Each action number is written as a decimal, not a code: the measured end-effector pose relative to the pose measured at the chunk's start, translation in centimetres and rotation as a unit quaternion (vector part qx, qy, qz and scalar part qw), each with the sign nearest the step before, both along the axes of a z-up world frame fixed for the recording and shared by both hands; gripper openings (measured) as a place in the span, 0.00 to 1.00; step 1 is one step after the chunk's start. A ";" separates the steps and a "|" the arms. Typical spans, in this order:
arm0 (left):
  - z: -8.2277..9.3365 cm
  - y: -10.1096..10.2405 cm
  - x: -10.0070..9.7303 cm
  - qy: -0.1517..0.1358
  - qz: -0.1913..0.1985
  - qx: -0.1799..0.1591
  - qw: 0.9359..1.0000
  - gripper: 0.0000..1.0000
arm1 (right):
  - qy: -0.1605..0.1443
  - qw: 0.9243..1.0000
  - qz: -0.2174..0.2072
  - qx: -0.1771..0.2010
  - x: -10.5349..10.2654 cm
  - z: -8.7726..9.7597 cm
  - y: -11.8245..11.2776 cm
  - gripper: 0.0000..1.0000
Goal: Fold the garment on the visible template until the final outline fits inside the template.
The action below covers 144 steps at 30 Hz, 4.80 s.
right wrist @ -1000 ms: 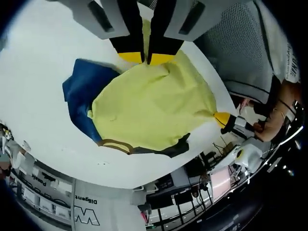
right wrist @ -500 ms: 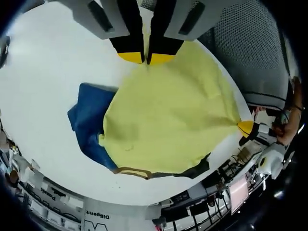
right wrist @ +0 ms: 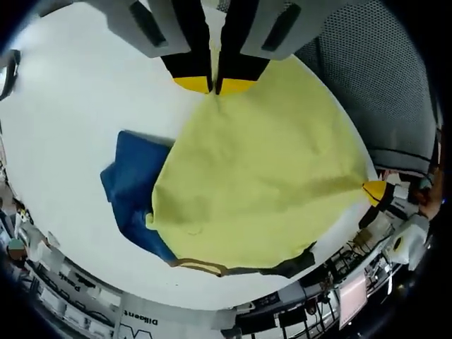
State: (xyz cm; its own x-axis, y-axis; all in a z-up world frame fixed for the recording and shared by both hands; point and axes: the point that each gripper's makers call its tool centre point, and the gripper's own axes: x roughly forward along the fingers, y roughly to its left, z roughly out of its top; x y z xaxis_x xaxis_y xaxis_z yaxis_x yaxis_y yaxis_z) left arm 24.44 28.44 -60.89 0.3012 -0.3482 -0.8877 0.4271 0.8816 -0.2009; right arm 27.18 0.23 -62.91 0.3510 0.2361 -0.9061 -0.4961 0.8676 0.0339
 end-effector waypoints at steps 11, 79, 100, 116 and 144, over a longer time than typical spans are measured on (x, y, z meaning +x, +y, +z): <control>1.1 4.2 2.6 -0.073 0.021 0.035 0.997 0.14 | -0.061 0.993 -0.058 0.078 2.5 2.7 0.9 0.35; -3.4 6.6 -2.3 0.034 0.044 0.089 0.994 0.03 | 0.009 0.998 -0.061 0.000 -1.3 -1.7 -0.6 0.00; 2.0 7.4 5.4 -0.117 0.124 0.020 0.985 0.64 | -0.067 0.992 -0.063 0.091 4.6 4.0 1.5 0.62; 3.3 7.9 10.2 -0.166 0.137 0.010 0.977 0.86 | -0.082 0.987 -0.082 0.112 9.3 4.6 0.8 0.88; 1.8 7.1 19.3 -0.179 0.173 -0.019 0.968 0.80 | -0.071 0.990 -0.085 0.092 18.4 1.4 0.4 0.82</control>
State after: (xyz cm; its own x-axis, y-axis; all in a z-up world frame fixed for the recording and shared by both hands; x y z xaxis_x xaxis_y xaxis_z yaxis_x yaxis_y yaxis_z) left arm 43.72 35.53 -59.07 0.6917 -0.2020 -0.6933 0.1566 0.9792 -0.1290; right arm 45.54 0.65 -61.56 0.5196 0.3193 -0.7925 -0.3554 0.9243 0.1394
